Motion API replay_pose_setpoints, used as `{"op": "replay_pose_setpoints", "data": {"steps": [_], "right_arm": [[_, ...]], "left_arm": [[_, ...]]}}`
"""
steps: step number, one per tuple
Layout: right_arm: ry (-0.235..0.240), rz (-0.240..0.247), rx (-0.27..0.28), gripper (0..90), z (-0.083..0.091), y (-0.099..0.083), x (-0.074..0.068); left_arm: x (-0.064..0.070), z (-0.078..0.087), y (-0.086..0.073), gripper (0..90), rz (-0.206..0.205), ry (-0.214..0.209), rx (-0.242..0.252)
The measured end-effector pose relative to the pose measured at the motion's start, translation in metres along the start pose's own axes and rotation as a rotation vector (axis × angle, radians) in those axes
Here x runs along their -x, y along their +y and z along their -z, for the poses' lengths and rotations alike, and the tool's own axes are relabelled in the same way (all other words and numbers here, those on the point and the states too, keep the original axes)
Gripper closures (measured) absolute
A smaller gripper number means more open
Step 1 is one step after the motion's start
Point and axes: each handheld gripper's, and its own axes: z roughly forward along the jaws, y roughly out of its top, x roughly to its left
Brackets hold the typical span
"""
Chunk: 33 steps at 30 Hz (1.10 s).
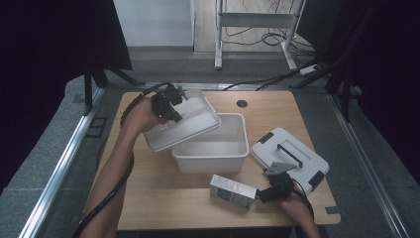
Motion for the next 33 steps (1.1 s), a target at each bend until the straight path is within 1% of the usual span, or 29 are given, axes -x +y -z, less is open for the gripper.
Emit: {"op": "replay_pose_setpoints", "data": {"steps": [5,7,8,11,12,15,23,29,33], "right_arm": [[0.0,-0.002,0.0,7.5,0.0,0.0,0.0],[0.0,-0.002,0.0,7.5,0.0,0.0,0.0],[0.0,-0.002,0.0,7.6,0.0,0.0,0.0],[-0.001,-0.001,0.001,7.6,0.0,0.0,0.0],[-0.001,-0.002,0.001,7.6,0.0,0.0,0.0],[-0.001,0.0,0.002,7.7,0.0,0.0,0.0],[-0.002,-0.001,0.001,7.9,0.0,0.0,0.0],[-0.002,-0.004,0.001,8.1,0.0,0.0,0.0],[-0.002,-0.004,0.001,8.4,0.0,0.0,0.0]], "left_arm": [[-0.009,0.006,-0.019,89.2,0.085,0.021,0.006],[-0.013,0.008,-0.026,89.2,0.119,0.033,0.008],[-0.013,0.009,-0.03,89.2,0.142,0.043,0.013],[-0.018,0.012,-0.042,89.2,0.184,0.058,0.015],[-0.019,0.012,-0.046,89.2,0.19,0.058,0.016],[-0.022,0.013,-0.06,89.2,0.232,0.06,0.021],[-0.03,0.014,-0.094,89.2,0.3,0.083,0.019],[-0.034,0.014,-0.118,89.2,0.344,0.085,0.014],[-0.036,0.014,-0.133,89.2,0.367,0.091,0.012]]}}
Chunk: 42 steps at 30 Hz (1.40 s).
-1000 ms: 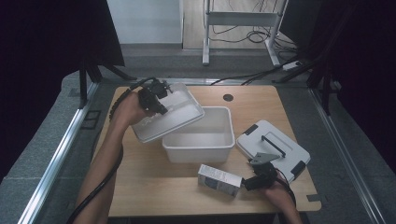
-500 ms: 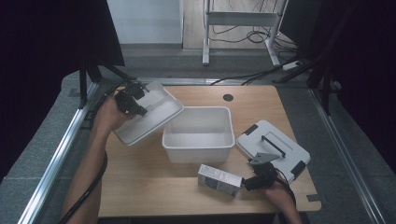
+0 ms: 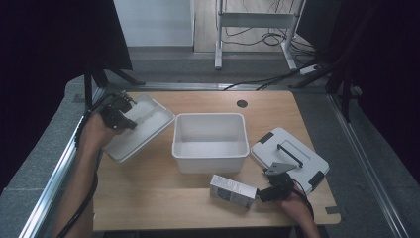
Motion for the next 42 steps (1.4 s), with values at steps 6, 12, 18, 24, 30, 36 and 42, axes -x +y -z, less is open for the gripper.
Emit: {"op": "replay_pose_setpoints", "data": {"steps": [6,12,18,24,30,36,42], "right_arm": [[-0.001,0.0,0.001,8.5,0.0,0.0,0.0],[-0.002,-0.001,0.001,8.7,0.0,0.0,0.0],[-0.002,-0.001,0.001,8.8,0.0,0.0,0.0],[-0.003,-0.002,0.002,9.0,0.0,0.0,0.0],[-0.003,-0.003,0.003,9.0,0.0,0.0,0.0],[-0.003,-0.004,0.003,9.0,0.0,0.0,0.0],[-0.01,-0.009,0.002,9.0,0.0,0.0,0.0]], "left_arm": [[-0.005,-0.01,-0.017,89.2,0.016,0.007,-0.013],[-0.003,-0.031,-0.032,89.2,0.023,0.006,-0.013],[0.004,-0.058,-0.043,89.2,0.025,-0.017,-0.015],[0.01,-0.081,-0.052,89.2,0.024,-0.026,-0.005],[0.013,-0.099,-0.06,89.2,0.033,-0.025,0.0],[0.014,-0.114,-0.067,89.2,0.049,-0.019,0.0],[0.014,-0.112,-0.073,84.9,0.071,-0.035,0.053]]}}
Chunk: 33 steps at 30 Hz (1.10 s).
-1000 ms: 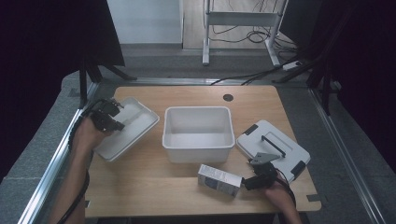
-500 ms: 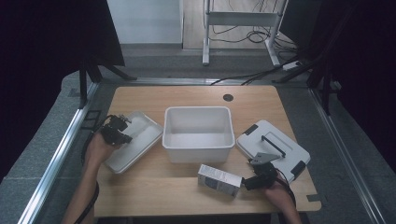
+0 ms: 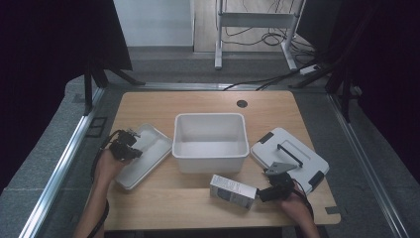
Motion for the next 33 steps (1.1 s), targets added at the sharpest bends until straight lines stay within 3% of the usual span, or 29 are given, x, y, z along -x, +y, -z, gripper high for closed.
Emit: {"op": "replay_pose_setpoints", "data": {"steps": [7,12,19,27,33], "right_arm": [[-0.003,-0.003,0.002,9.0,0.0,0.0,0.0],[-0.003,-0.004,0.001,9.0,0.0,0.0,0.0],[-0.003,-0.004,0.002,9.0,0.0,0.0,0.0],[-0.003,-0.004,0.001,9.0,0.0,0.0,0.0],[-0.003,-0.004,0.002,8.9,0.0,0.0,0.0]], "left_arm": [[0.012,0.016,-0.004,60.9,0.002,-0.002,0.092],[0.03,0.024,-0.008,39.0,-0.014,-0.046,0.172],[0.056,0.03,-0.013,18.7,-0.032,-0.069,0.238],[0.089,0.02,-0.021,1.1,-0.036,-0.081,0.278],[0.113,0.012,-0.023,0.0,-0.07,-0.118,0.295]]}}
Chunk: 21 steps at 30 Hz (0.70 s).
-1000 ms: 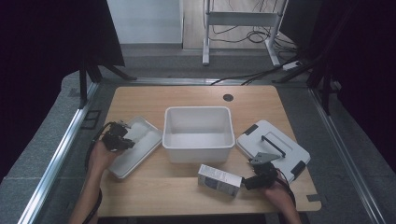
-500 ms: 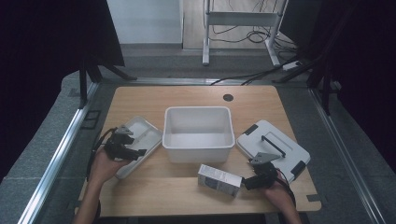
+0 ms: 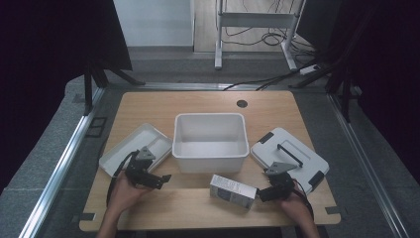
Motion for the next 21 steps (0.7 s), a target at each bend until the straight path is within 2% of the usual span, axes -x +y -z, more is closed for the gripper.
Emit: {"op": "replay_pose_setpoints", "data": {"steps": [5,8,13,15,21], "right_arm": [[0.0,0.0,0.0,9.0,0.0,0.0,0.0],[0.0,0.0,0.0,9.0,0.0,0.0,0.0],[0.003,-0.001,0.0,8.9,0.0,0.0,0.0],[0.006,0.002,0.0,8.9,0.0,0.0,0.0],[0.03,-0.009,-0.007,8.6,0.006,-0.003,0.001]], "left_arm": [[0.015,-0.017,-0.008,0.0,-0.009,0.0,-0.01],[0.021,-0.028,-0.015,0.0,0.002,-0.009,-0.003],[0.03,-0.042,-0.024,0.0,-0.015,0.013,-0.004],[0.032,-0.043,-0.023,0.0,-0.038,0.036,-0.007],[0.032,-0.044,-0.023,0.0,-0.038,0.03,-0.015]]}}
